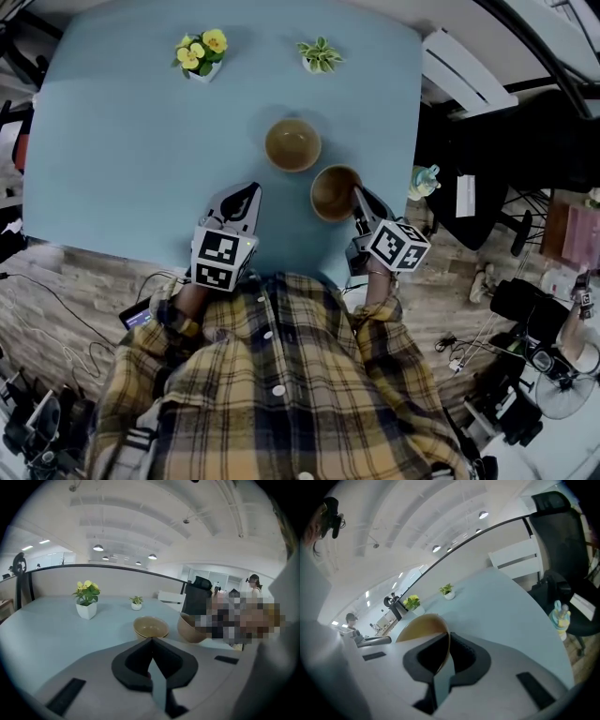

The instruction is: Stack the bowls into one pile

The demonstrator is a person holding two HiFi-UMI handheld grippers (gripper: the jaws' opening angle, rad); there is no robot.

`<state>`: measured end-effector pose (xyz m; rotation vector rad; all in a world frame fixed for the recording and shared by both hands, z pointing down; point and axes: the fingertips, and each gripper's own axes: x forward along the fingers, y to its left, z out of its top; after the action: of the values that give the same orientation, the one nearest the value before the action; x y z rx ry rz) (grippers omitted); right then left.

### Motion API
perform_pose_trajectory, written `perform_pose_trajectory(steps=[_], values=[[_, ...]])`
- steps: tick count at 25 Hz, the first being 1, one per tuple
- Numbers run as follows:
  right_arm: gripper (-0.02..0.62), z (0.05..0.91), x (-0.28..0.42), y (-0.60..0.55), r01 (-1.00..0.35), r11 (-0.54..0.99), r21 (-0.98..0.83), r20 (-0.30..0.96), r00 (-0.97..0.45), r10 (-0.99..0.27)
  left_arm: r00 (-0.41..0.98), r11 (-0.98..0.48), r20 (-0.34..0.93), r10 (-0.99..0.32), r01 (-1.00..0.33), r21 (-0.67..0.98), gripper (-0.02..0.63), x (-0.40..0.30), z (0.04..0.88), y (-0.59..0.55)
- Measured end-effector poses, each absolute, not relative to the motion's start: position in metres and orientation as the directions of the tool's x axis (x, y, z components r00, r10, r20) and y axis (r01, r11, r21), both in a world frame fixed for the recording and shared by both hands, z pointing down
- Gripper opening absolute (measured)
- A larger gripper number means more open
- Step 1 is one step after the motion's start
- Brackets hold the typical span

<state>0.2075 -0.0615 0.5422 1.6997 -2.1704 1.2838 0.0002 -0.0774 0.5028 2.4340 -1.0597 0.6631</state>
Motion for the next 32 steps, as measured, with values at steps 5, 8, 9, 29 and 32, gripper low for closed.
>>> perform_pose_trajectory(steps=[5,8,9,29,32], values=[[0.02,0.523,0.199,-0.088,-0.853,0.093,-0.513,0.521,-0.396,-0.757,0.601,-0.63,0.567,-0.563,-0.757,0.177,-0.009,0.0,0.503,-0.079],[0.02,0.514,0.192,-0.104,-0.859,0.132,-0.494,0.51,-0.409,-0.757,0.603,-0.628,0.564,-0.563,-0.757,0.183,-0.009,0.0,0.502,-0.08],[0.02,0.512,0.189,-0.11,-0.861,0.144,-0.487,0.507,-0.414,-0.756,0.603,-0.626,0.563,-0.565,-0.758,0.185,-0.009,0.0,0.502,-0.08],[0.021,0.537,0.12,-0.174,-0.896,0.247,-0.368,0.594,-0.431,-0.679,0.566,-0.577,0.588,-0.578,-0.793,0.196,-0.009,-0.022,0.511,-0.099],[0.021,0.541,0.118,-0.175,-0.893,0.238,-0.381,0.591,-0.433,-0.681,0.561,-0.572,0.592,-0.579,-0.797,0.196,-0.009,-0.024,0.513,-0.102]])
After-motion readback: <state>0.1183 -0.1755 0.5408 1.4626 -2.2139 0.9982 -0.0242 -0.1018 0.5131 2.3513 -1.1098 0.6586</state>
